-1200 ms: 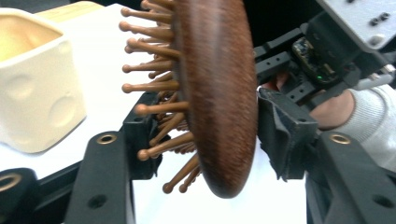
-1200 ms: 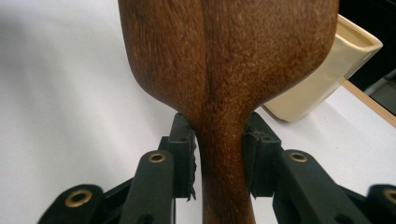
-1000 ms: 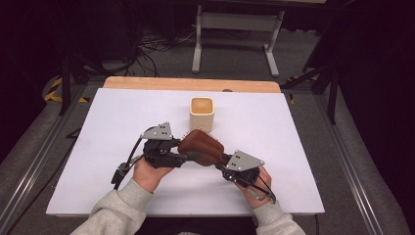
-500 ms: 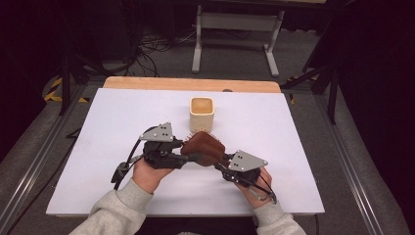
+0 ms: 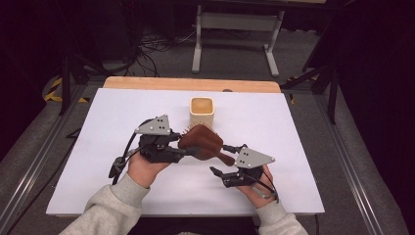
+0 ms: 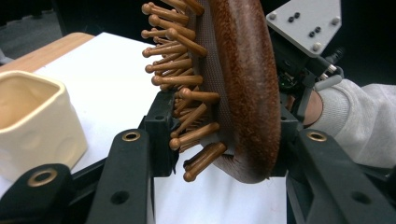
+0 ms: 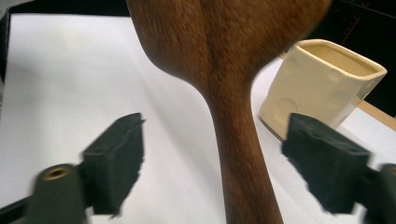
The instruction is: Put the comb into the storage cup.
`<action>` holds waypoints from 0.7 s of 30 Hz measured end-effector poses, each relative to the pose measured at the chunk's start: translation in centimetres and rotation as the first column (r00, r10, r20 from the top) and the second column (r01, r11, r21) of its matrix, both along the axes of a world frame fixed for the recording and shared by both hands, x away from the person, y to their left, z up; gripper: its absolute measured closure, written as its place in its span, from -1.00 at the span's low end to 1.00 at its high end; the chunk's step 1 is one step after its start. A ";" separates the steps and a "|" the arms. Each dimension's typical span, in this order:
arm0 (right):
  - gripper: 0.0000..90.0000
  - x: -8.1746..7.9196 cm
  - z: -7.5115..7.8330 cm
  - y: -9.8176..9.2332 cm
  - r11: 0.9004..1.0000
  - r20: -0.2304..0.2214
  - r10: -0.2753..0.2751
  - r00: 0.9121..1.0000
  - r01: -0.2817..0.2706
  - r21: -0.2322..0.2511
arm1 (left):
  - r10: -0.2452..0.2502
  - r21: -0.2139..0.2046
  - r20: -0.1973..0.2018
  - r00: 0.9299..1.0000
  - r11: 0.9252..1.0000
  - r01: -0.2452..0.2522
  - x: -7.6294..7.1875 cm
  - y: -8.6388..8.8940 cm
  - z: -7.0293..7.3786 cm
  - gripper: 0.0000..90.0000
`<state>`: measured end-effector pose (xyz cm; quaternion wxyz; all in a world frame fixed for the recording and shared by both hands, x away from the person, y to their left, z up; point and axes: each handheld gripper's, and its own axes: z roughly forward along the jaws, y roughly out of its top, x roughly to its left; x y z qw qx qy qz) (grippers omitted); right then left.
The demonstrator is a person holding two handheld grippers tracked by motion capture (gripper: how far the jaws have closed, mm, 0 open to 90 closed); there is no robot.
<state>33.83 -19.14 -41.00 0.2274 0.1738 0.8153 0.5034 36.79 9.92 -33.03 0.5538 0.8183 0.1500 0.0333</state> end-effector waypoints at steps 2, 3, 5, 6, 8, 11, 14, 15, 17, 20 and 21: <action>-0.85 0.3 0.2 -0.3 1.000 -0.025 0.005 1.000 -0.004 0.029 | 0.003 0.004 0.009 1.000 1.000 -0.003 0.1 0.2 0.6 0.28; -0.89 0.4 0.2 -0.4 0.999 -0.029 0.002 1.000 -0.001 0.032 | 0.006 0.005 0.011 1.000 1.000 -0.006 0.2 0.3 0.8 0.28; -0.93 0.5 0.3 -0.6 0.999 -0.037 -0.002 0.999 0.004 0.040 | 0.011 0.009 0.020 1.000 1.000 -0.011 0.3 0.5 1.4 0.28; -0.94 0.5 0.3 -0.7 0.999 -0.037 -0.004 0.999 0.005 0.043 | 0.012 0.009 0.024 1.000 1.000 -0.012 0.3 0.6 1.6 0.28; -0.96 0.5 0.3 -0.9 0.999 -0.036 -0.008 0.999 0.009 0.048 | 0.021 0.008 0.030 0.999 1.000 -0.021 0.4 0.8 2.1 0.28; -0.97 0.6 0.4 -1.1 0.999 -0.039 -0.014 0.999 0.016 0.052 | 0.026 0.013 0.042 0.999 1.000 -0.026 0.6 1.1 2.7 0.28; -0.97 0.6 0.4 -1.3 0.998 -0.040 -0.016 0.999 0.018 0.053 | 0.033 0.012 0.045 0.998 0.999 -0.033 0.7 1.3 3.3 0.28; -0.97 0.7 0.4 -1.4 0.998 -0.046 -0.019 0.999 0.022 0.057 | 0.039 0.012 0.052 0.998 0.999 -0.039 0.8 1.5 3.7 0.28; -0.97 0.8 0.3 -1.6 0.998 -0.055 -0.022 0.998 0.026 0.062 | 0.044 0.013 0.057 0.997 0.999 -0.045 0.8 1.6 4.1 0.28; -0.97 1.0 0.2 -1.9 0.997 -0.066 -0.030 0.997 0.034 0.071 | 0.052 0.013 0.071 0.996 0.998 -0.053 1.0 1.7 4.6 0.28; -0.97 1.0 0.2 -2.0 0.997 -0.064 -0.034 0.997 0.039 0.074 | 0.056 0.009 0.072 0.996 0.998 -0.057 1.0 1.8 4.8 0.28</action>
